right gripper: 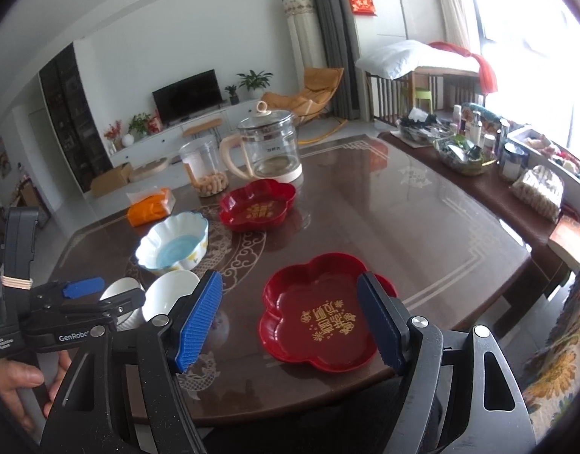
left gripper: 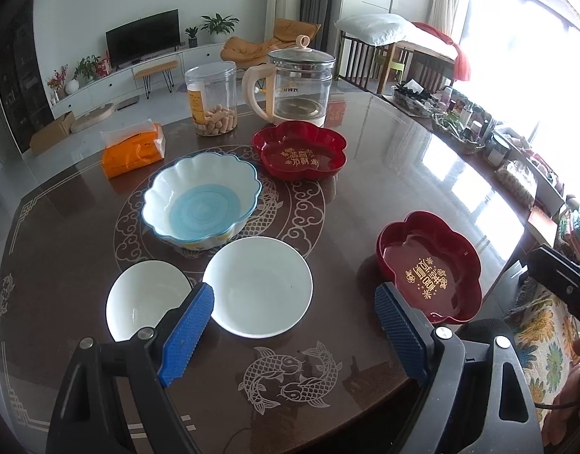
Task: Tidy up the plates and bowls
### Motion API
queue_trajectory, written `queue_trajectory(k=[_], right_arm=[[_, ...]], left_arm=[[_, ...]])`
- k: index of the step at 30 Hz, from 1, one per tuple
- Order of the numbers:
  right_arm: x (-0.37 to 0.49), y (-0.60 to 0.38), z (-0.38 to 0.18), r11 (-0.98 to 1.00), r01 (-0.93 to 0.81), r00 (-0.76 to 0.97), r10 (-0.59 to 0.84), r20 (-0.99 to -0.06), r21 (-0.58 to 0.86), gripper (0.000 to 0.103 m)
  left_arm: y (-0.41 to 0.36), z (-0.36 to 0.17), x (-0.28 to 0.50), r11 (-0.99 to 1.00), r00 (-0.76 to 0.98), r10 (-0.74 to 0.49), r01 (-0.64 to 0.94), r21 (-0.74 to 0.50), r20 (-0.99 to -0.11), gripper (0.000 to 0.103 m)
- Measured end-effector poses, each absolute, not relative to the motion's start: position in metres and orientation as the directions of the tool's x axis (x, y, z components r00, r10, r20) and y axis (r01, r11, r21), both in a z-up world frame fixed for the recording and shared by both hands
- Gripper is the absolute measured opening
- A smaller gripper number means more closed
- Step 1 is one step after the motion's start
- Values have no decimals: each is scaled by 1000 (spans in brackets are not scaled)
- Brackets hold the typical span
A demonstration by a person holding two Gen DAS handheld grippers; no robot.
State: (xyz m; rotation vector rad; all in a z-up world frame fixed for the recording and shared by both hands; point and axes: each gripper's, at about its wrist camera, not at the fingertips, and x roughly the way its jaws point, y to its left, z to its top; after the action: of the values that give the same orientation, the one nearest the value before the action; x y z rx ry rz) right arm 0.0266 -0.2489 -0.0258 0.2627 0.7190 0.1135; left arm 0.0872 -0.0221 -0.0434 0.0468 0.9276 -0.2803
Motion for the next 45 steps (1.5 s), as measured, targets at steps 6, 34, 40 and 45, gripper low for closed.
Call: queue_trajectory(k=[6,34,40,45], right_arm=[[83,-244,-59,940,18,579,268,-770,340,77],[335,-265,-142,870,300,352,280,-893,391,77],[345,-251,-132,924,228,386,203,-900,306,76],[359,-246,-142,913,234,380,231,-896,335,64]], left_arm=[[-16,-45,151,949,500,-258,290,-120,-827,87],[-34,-132,445,978,281,-160,178,-113,-946,87],[-39,-137,453,978,282,-145,186,-94,-948,86],[-42,-143,464,980,285,-145,172,-98,-947,78]])
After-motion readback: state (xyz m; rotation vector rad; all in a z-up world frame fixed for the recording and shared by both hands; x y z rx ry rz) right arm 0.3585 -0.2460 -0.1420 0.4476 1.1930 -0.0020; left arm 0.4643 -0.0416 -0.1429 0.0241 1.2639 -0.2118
